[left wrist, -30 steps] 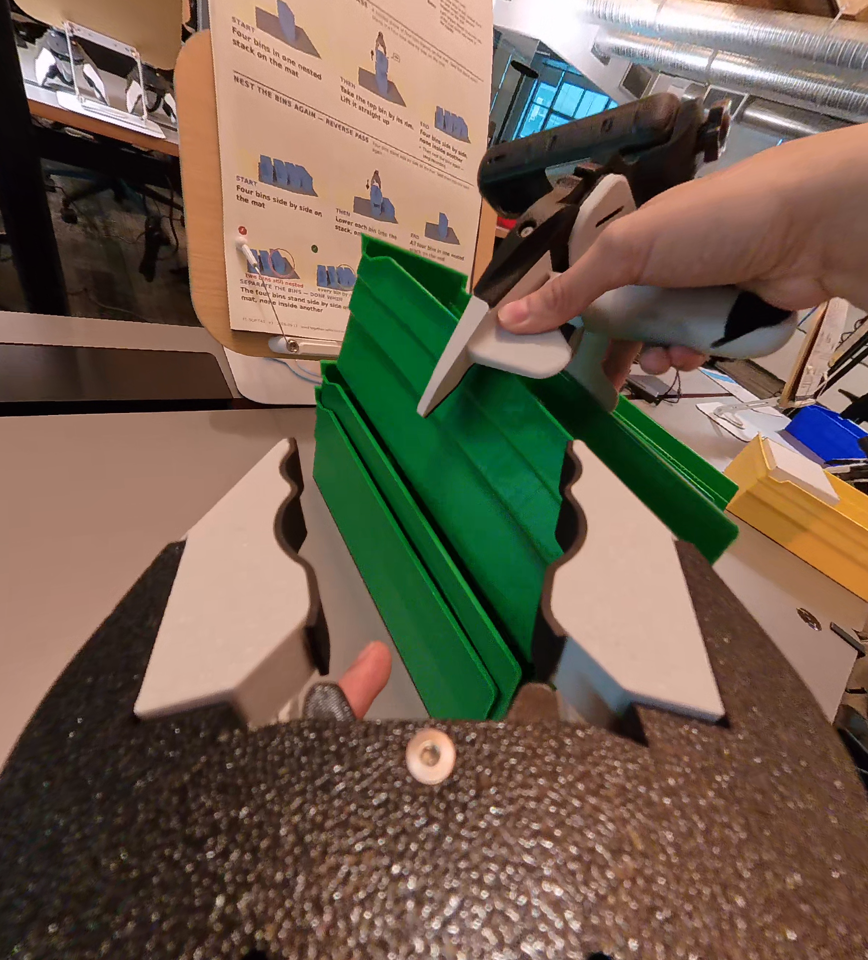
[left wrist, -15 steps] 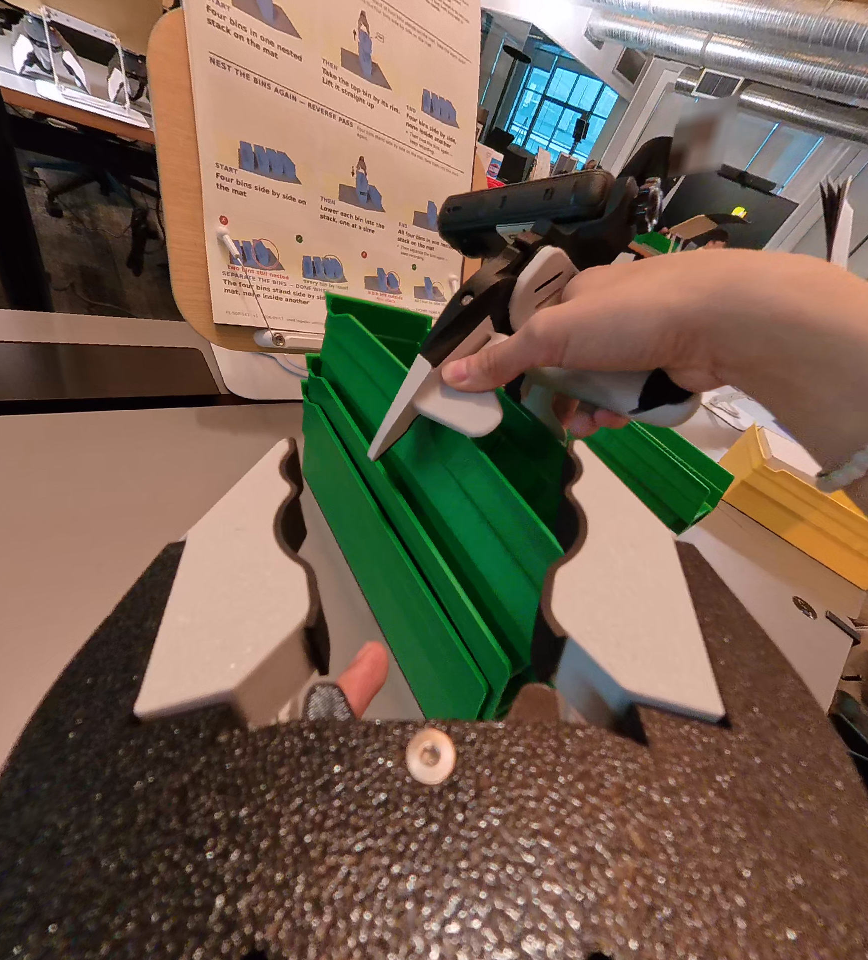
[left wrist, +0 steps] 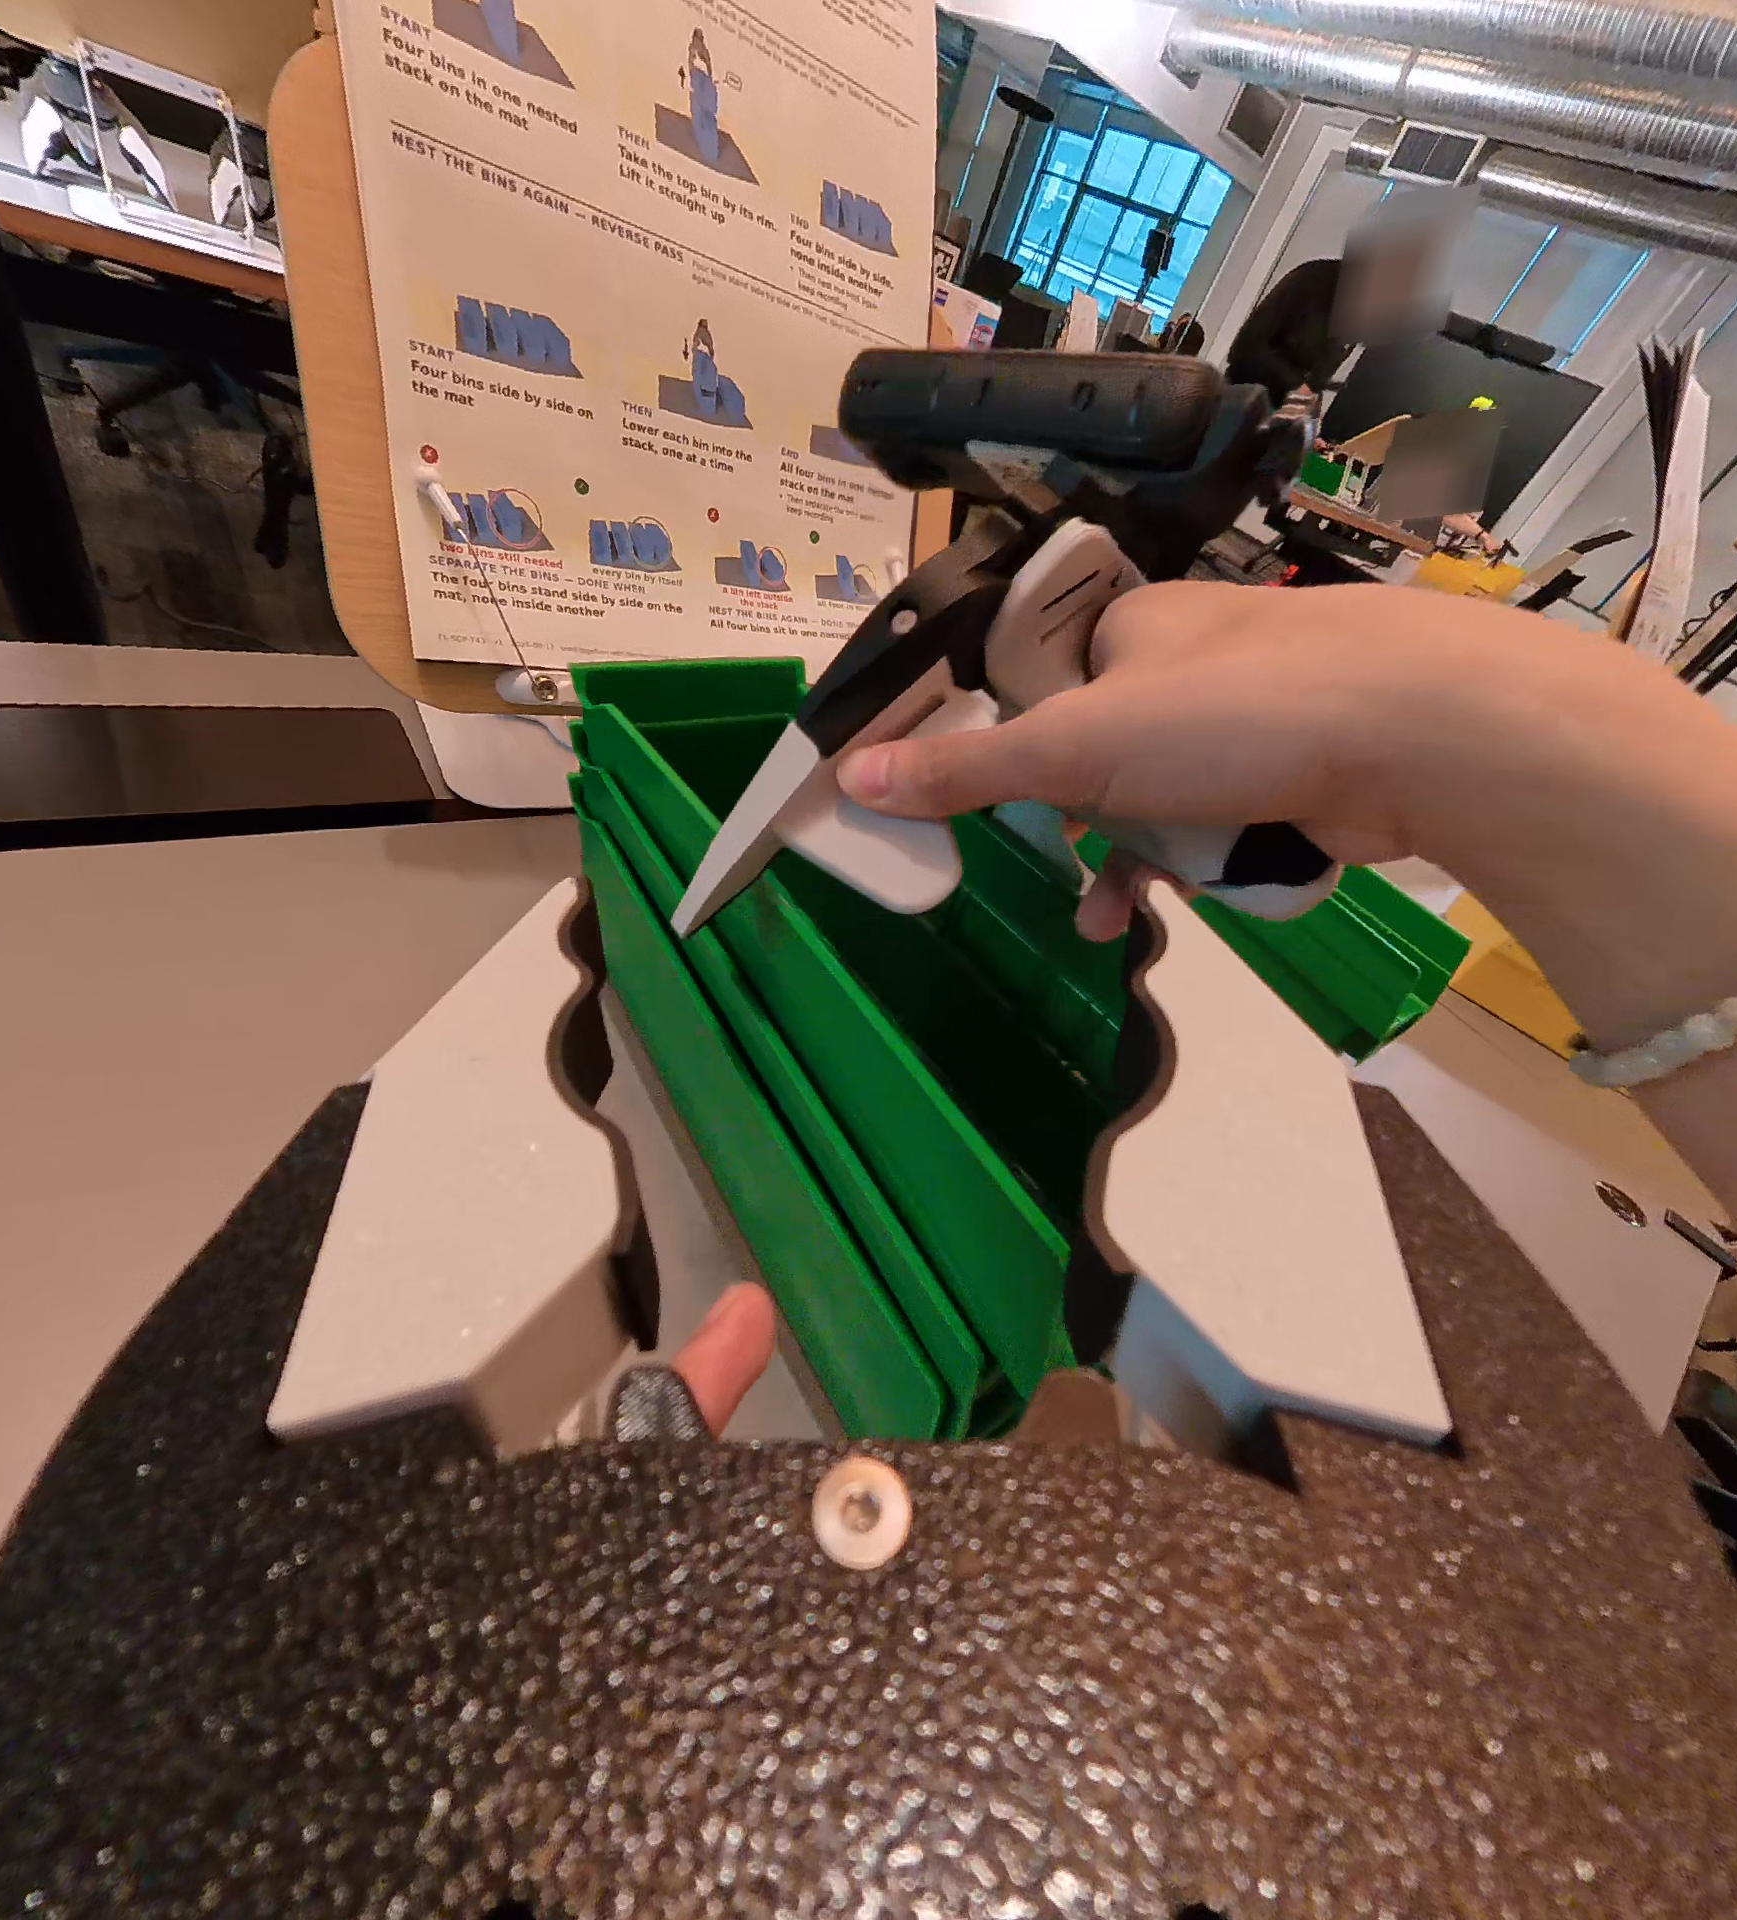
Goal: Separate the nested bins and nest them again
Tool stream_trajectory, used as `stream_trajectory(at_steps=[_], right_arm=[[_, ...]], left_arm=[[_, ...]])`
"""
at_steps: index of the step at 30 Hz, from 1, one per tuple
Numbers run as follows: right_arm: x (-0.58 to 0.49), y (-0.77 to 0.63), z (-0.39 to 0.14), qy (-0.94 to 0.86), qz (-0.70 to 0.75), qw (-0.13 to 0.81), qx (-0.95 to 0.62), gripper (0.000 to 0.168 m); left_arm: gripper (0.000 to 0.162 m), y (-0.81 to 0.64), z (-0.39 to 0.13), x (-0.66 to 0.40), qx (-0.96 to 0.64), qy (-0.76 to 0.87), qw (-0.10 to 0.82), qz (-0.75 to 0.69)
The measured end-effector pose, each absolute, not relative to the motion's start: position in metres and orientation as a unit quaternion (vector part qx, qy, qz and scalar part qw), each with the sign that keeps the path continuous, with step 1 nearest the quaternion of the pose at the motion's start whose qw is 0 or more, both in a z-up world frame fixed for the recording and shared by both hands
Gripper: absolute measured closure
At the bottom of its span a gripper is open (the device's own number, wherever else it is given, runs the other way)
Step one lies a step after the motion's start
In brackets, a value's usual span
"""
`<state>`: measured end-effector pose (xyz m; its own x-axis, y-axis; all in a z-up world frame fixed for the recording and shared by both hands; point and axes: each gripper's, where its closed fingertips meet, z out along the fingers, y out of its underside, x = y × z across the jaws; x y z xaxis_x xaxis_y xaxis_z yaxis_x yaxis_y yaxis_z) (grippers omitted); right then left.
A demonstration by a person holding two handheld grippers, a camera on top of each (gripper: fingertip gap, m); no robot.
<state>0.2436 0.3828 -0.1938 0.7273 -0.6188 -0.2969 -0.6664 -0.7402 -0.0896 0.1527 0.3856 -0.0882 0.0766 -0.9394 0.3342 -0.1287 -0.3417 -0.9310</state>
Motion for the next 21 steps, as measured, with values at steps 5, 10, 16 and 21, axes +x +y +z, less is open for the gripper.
stream_trajectory(at_steps=[5, 10, 16, 21], right_arm=[[0.241, 0.378, -0.178, 0.273, 0.087, 0.15, -0.946, 0.01], [0.238, 0.374, -0.141, 0.184, 0.044, 0.261, -0.947, 0.023], [0.282, 0.345, -0.081, 0.116, -0.177, 0.395, -0.894, 0.045], [0.329, 0.286, -0.042, 0.027, -0.391, 0.444, -0.806, 0.054]], left_arm=[[0.064, 0.388, -0.094, 0.157, -0.632, 0.428, 0.39, -0.516], [0.063, 0.391, -0.105, 0.168, -0.641, 0.427, 0.401, -0.497], [0.063, 0.392, -0.113, 0.179, -0.645, 0.43, 0.432, -0.461], [0.064, 0.397, -0.111, 0.184, -0.643, 0.412, 0.461, -0.452]])
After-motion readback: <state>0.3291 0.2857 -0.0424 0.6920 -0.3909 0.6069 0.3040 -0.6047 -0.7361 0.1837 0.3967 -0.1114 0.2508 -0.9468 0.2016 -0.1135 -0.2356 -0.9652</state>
